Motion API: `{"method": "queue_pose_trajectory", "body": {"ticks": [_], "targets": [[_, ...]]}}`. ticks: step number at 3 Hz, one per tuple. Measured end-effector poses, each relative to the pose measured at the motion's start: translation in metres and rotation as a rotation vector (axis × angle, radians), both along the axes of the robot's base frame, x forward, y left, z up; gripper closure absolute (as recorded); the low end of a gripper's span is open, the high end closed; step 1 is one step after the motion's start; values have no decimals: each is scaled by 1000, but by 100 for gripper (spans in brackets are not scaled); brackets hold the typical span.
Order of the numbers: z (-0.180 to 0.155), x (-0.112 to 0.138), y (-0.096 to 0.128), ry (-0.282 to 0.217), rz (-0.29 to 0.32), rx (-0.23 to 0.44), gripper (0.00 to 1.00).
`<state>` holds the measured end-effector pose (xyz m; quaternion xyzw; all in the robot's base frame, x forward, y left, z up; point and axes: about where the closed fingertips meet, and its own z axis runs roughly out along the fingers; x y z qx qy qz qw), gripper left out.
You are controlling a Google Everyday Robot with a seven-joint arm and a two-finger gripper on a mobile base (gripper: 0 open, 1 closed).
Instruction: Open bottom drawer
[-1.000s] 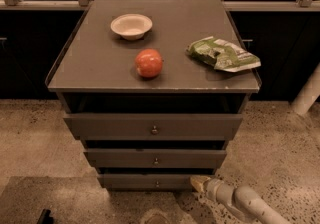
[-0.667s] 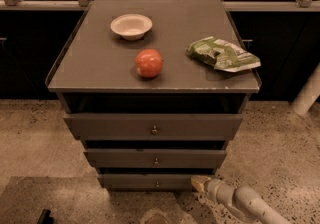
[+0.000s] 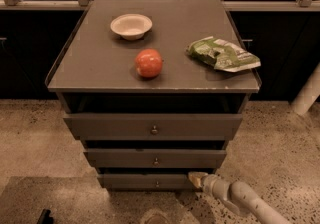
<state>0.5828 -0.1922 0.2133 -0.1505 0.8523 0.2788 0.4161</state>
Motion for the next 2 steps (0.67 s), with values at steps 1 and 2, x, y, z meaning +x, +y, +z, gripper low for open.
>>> {"method": "queue_pose_trajectory", "body": {"ticks": [1, 2], "targets": [[-9, 16, 0, 10, -25, 7, 100], [-13, 21, -1, 21, -38, 8, 100]]}}
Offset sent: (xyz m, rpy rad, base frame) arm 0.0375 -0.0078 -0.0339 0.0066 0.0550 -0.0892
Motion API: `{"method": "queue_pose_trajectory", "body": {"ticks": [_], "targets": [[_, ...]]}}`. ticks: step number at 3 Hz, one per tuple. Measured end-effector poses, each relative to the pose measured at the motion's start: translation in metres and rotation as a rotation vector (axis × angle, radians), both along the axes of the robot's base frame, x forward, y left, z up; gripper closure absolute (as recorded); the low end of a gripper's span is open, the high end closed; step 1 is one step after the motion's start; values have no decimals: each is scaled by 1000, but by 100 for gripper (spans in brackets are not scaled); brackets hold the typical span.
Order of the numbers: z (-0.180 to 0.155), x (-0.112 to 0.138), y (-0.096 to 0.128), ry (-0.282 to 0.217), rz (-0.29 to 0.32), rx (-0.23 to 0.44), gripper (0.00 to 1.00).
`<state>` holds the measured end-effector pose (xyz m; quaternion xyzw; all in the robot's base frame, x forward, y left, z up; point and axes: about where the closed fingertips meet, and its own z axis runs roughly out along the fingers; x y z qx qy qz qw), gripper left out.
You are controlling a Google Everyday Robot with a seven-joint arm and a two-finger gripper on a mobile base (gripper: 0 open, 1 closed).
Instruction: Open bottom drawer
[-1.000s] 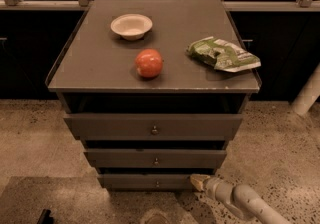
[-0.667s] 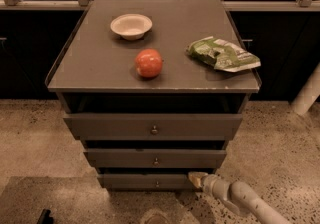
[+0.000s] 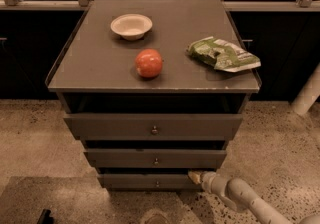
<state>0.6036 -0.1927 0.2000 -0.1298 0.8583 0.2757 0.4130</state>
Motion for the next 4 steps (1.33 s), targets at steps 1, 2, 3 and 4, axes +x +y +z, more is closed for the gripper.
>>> {"method": "queue_pose_trajectory", "body": {"ticks": [1, 2, 3, 4], "targets": [[-2, 2, -1, 11, -11, 0, 100], [-6, 8, -1, 28, -37, -1, 100], [-6, 8, -1, 28, -37, -1, 100], [-14, 4, 2, 106, -3, -44, 100]]}}
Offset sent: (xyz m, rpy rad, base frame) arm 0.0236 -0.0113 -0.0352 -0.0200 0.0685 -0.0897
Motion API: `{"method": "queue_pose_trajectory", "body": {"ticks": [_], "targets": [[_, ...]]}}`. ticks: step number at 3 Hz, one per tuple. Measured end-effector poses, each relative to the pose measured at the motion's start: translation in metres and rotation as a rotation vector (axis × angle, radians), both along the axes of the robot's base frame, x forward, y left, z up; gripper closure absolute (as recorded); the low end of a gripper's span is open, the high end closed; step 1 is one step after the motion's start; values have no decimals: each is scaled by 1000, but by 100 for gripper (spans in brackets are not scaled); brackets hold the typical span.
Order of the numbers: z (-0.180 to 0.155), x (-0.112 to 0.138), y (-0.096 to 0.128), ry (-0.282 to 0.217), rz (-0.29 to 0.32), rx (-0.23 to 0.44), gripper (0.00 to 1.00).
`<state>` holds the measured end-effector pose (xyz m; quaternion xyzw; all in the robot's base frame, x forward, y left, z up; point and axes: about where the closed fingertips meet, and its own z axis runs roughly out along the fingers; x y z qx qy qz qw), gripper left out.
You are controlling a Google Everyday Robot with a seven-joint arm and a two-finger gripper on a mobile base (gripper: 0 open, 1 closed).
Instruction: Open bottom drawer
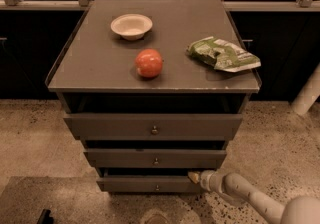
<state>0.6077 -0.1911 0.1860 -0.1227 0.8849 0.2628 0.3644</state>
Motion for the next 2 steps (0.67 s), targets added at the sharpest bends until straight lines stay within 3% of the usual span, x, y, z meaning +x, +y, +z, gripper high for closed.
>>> {"method": "queue_pose_trajectory", "body": {"ticks": [1, 2], "targets": [[-7, -16, -1, 137, 51, -19, 100], [-4, -16, -1, 137, 51, -19, 100]]}}
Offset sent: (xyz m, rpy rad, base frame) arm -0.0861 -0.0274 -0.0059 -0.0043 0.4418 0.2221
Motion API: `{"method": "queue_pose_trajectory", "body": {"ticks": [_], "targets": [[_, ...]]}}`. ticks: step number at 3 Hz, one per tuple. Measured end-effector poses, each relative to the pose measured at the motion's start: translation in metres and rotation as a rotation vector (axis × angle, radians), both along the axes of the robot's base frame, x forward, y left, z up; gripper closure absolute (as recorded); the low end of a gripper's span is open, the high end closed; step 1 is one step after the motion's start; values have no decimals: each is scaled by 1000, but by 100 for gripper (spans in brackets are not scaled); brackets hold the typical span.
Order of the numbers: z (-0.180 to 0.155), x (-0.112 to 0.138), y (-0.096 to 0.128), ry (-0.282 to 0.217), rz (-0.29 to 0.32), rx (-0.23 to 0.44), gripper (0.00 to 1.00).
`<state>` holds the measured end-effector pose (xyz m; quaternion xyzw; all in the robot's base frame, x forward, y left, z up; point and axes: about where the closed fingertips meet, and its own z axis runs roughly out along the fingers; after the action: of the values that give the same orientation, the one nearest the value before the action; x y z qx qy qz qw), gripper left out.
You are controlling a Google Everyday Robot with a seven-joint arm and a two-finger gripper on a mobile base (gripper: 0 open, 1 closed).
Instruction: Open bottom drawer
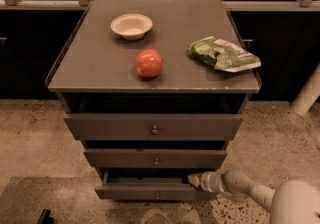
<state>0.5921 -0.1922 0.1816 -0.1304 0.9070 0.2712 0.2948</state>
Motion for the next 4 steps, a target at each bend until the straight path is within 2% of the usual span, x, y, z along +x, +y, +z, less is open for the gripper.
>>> {"method": "queue_pose_trajectory", "body": {"ticks": [1, 2, 4], "targets": [[-3, -18, -4, 84, 46, 19, 100], [2, -45, -10, 204, 148, 46, 100], [14, -90, -9, 368, 348, 103, 100]]}}
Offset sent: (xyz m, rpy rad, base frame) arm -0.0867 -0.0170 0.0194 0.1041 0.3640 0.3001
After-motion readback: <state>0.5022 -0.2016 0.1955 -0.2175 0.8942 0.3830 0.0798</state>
